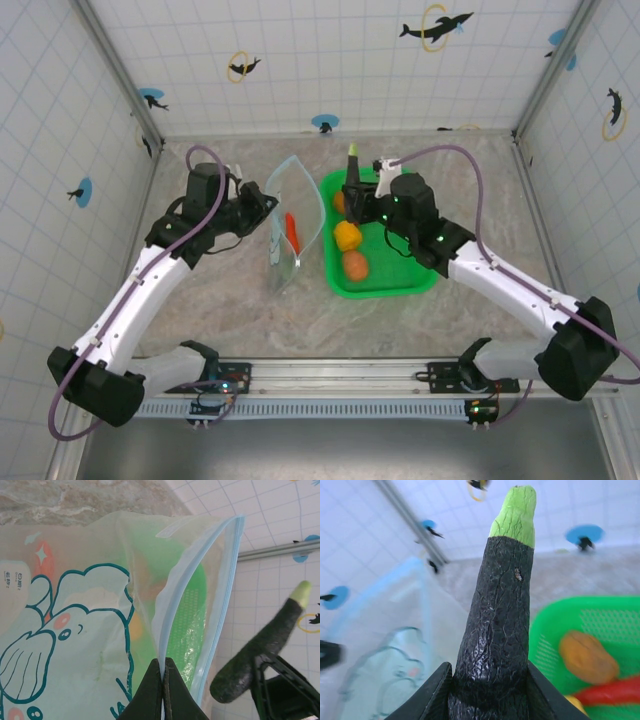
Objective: Place the food in the zip-top bag and seal the zipper
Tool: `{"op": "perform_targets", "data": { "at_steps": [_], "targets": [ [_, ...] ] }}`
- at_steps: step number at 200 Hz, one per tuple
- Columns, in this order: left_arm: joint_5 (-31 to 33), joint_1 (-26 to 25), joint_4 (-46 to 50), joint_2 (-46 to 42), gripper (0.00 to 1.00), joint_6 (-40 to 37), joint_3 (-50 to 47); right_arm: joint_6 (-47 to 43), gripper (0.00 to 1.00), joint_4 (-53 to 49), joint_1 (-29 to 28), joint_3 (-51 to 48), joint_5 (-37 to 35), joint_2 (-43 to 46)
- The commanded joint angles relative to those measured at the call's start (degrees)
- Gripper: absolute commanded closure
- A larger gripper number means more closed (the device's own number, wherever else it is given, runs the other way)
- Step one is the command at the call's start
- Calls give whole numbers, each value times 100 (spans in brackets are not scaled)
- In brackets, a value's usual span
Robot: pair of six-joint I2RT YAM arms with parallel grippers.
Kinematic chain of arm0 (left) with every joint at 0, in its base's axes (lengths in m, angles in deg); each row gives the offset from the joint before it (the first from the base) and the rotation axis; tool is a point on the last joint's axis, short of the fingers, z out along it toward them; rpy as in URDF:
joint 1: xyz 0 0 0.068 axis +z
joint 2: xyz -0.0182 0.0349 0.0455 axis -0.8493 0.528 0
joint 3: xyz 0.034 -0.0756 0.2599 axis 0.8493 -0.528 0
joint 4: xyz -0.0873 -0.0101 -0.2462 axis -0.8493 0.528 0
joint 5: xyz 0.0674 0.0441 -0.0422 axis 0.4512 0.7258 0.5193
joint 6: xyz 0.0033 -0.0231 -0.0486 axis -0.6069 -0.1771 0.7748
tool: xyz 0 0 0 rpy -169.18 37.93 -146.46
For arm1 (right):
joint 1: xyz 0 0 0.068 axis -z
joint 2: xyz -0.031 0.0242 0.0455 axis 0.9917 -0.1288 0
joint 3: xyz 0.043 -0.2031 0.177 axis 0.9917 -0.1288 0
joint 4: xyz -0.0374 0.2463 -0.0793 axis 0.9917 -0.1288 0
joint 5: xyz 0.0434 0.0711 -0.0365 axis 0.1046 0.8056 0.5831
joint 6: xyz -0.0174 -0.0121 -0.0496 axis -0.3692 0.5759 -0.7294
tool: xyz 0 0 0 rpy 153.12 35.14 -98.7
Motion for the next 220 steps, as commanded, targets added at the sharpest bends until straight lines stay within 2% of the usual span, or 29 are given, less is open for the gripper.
{"op": "perform_targets", "data": {
  "at_steps": [1,35,73,144,164,183,196,220],
  "targets": [
    [-93,-19,-124,24,100,85,-19,-548,63,641,-319,577,124,-153],
    [-289,-18,-323,44,100,194,-121,-783,62,694,-665,1202,50,-707],
    [-324,-18,-402,51,100,247,-113,-908,62,1044,-984,1282,-180,-1148],
    [-197,-17,-481,-42,100,316,-76,-343,59,1524,-1109,493,-211,-1398],
    [-169,-13,-518,-45,100,317,-51,-138,52,1677,-1109,224,-221,-1326],
    [-206,-18,-530,-18,100,333,-57,-88,39,1604,-1122,180,-200,-1338],
    [-216,-19,-554,-17,100,335,-75,-66,34,1518,-1119,193,-249,-1334],
    [-204,-19,-566,-43,100,345,-111,-84,33,1489,-1109,159,-319,-1227]
  ]
}}
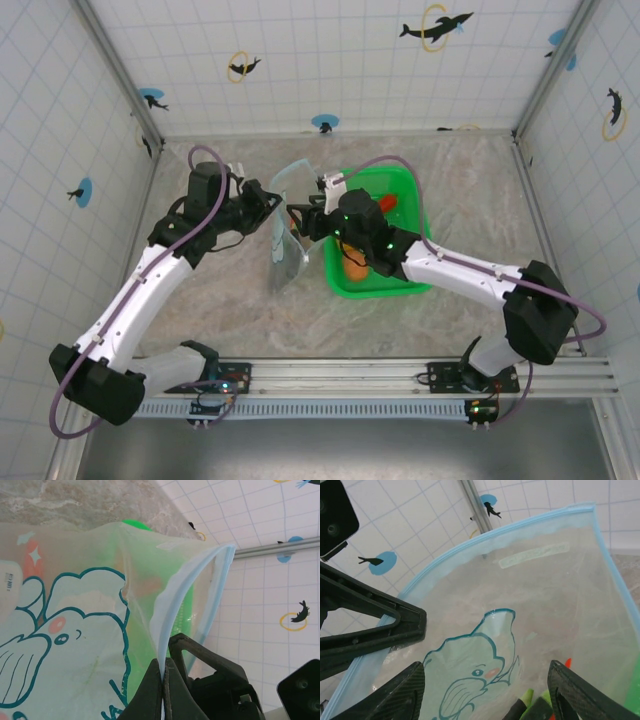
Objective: Place the food in the zip-top bag and seal the zipper
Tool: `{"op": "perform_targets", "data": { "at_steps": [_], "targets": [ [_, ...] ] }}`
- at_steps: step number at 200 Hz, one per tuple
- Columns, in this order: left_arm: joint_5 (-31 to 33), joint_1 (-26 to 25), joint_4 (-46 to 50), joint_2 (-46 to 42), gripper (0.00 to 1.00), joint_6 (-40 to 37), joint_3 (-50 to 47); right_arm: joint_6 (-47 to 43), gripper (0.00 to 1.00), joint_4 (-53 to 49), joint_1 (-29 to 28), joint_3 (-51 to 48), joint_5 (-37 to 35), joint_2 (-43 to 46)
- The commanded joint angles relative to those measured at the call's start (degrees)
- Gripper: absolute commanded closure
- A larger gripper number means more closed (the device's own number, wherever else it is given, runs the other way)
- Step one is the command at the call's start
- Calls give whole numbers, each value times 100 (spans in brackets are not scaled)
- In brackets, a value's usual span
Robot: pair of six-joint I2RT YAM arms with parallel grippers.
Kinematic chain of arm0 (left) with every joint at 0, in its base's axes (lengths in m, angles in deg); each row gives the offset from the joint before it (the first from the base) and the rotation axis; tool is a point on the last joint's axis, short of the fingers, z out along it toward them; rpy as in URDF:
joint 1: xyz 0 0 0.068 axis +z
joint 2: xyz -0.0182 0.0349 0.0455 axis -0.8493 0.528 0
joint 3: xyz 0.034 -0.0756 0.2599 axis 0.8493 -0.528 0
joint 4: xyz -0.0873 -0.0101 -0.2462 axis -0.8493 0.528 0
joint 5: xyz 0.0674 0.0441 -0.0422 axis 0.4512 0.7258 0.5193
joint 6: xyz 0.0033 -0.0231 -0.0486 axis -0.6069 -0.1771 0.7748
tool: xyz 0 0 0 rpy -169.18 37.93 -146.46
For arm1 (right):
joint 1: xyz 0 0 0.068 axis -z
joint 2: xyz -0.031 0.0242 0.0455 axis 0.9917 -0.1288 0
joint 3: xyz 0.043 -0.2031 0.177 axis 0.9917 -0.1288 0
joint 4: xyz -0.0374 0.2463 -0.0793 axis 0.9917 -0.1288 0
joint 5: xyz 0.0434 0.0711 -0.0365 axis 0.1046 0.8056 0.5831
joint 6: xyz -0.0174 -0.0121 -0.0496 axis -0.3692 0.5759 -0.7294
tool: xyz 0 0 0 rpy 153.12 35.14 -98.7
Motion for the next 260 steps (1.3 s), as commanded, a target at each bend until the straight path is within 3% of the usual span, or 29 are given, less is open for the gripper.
{"op": "perform_targets", "data": {
  "at_steps": [1,57,110,139,159,190,231,260],
  "targets": [
    [-1,-19,-212,-85,100,89,-28,70,33,224,-21,-54,-143,156],
    [85,-21,-198,-119,100,19,-93,25,36,22,102,114,42,337],
    [517,-18,-174,-231,100,-154,-244,119,38,-392,270,192,-672,990],
    [576,-22,-206,-286,100,-165,-239,695,45,-1150,888,86,-1115,1052],
    [582,-13,-230,-318,100,-226,-234,1493,49,-1558,1561,-236,-869,980],
    [629,-14,-206,-330,100,-312,-199,2419,50,-2230,2235,-156,-636,313],
    [725,-17,-156,-351,100,-379,-165,2840,50,-3075,2477,749,-529,-1008],
    [801,-13,-85,-359,100,-441,-108,3056,45,-3274,2561,1299,-465,-1744]
  ]
}}
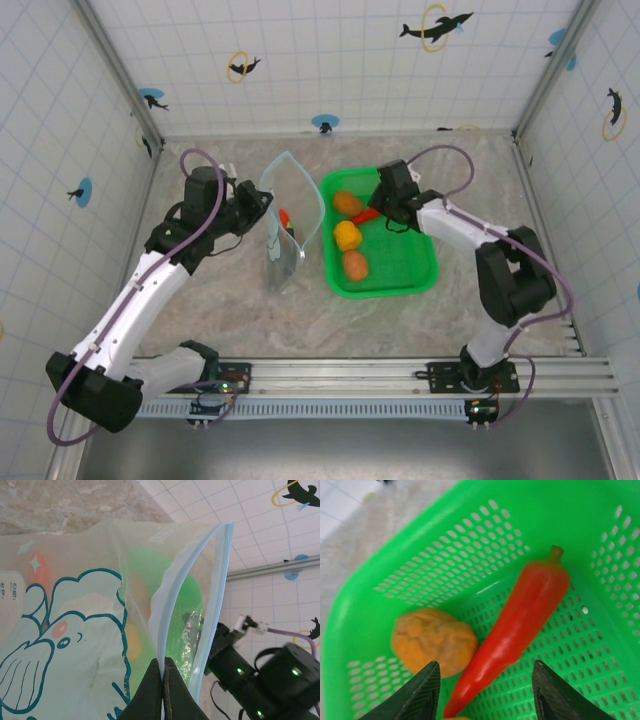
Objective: Place the food in the zip-top bag and seal the zipper
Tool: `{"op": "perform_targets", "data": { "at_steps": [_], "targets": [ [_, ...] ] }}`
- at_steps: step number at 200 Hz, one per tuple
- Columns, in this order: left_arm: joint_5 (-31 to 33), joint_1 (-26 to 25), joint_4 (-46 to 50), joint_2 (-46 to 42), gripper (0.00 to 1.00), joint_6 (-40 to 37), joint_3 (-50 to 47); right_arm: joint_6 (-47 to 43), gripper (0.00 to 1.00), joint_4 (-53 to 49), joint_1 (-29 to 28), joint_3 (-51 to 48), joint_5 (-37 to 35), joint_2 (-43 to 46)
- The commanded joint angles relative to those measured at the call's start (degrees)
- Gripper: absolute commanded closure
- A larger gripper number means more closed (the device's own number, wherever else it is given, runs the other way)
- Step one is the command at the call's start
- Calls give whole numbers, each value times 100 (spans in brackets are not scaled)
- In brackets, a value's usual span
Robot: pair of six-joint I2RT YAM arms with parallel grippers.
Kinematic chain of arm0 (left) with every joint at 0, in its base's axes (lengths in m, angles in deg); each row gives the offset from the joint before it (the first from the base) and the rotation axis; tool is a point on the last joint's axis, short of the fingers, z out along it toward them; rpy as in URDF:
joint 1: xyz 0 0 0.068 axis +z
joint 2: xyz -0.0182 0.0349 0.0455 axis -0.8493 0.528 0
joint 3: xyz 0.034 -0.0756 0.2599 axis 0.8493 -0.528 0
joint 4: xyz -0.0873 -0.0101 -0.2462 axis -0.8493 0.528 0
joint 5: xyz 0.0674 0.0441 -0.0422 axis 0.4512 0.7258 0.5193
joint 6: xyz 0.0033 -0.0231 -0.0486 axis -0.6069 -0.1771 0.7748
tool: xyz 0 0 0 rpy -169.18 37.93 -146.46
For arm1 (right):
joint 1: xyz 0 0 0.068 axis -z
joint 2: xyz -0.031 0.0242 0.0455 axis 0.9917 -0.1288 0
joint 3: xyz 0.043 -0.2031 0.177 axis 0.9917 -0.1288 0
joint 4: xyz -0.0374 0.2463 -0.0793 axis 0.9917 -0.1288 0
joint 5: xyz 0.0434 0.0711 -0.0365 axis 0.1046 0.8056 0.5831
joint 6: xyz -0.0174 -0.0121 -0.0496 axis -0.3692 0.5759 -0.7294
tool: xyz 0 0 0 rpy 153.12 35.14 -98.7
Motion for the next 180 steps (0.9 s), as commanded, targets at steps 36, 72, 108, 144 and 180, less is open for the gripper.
{"op": "perform_targets", "data": {
  "at_steps": [36,72,108,144,180],
  "targets": [
    [265,-18,42,-145,100,-218,84,510,40,-878,109,1304,-162,-1197],
    [281,-23,59,-161,100,-223,24,647,39,-961,162,1593,-161,-1709],
    [260,-15,25,-161,100,-186,-31,910,40,-1016,137,1626,-265,-1982],
    [286,-24,39,-196,100,-182,-32,952,48,-996,118,1525,-417,-2073],
    [344,-14,77,-214,100,-164,-24,925,61,-722,126,1221,-369,-1824]
  ]
}}
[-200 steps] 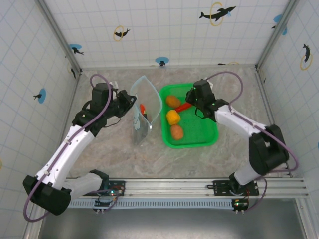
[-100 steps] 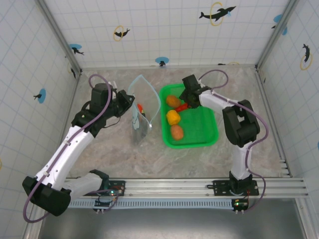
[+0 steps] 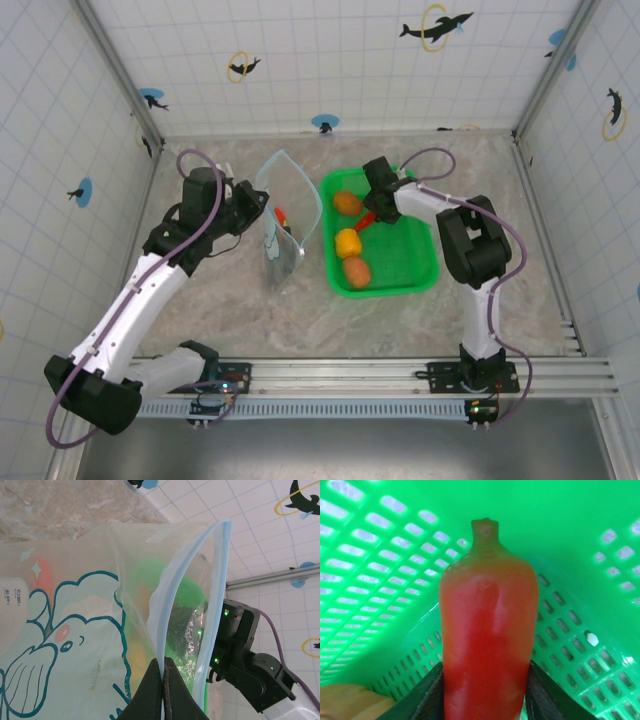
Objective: Place the food in the zip-top bag and seal the zipper
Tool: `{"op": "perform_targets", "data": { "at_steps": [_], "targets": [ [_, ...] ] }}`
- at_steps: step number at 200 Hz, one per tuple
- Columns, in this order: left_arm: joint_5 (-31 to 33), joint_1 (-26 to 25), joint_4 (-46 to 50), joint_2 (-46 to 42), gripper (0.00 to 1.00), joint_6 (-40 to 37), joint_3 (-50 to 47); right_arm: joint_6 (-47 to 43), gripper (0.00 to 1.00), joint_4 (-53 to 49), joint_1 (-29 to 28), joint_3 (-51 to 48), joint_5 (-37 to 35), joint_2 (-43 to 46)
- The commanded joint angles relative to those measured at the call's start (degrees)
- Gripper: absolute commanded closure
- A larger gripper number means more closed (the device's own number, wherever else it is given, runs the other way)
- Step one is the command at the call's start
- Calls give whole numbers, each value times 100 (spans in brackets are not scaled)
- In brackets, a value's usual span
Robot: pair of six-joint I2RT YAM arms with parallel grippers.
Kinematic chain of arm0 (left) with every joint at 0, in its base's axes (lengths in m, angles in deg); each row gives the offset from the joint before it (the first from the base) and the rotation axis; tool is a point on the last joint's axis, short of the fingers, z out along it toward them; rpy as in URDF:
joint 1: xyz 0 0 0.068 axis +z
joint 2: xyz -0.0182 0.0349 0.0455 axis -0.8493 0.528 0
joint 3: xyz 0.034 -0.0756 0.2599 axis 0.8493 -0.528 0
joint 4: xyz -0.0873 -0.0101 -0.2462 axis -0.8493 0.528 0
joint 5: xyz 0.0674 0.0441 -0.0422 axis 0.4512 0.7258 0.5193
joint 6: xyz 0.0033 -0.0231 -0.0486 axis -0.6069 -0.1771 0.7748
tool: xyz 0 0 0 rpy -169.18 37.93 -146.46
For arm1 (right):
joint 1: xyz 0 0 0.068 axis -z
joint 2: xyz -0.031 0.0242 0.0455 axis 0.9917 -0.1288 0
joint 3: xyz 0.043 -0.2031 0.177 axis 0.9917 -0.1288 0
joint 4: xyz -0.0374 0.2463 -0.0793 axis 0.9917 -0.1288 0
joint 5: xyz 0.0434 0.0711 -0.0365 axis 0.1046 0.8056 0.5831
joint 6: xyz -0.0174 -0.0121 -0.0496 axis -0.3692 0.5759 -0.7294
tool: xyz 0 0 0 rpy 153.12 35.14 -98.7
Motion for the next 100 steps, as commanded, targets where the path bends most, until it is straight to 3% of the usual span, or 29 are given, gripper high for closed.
{"op": "perform_targets", "data": {
  "at_steps": [1,100],
  "targets": [
    [93,-17,35,-133,100,-57,-25,72,61,75,4,-186,-83,97],
    [79,-19,74,-229,100,58,-25,132,65,1122,30,-1300,-296,1464]
  ]
}}
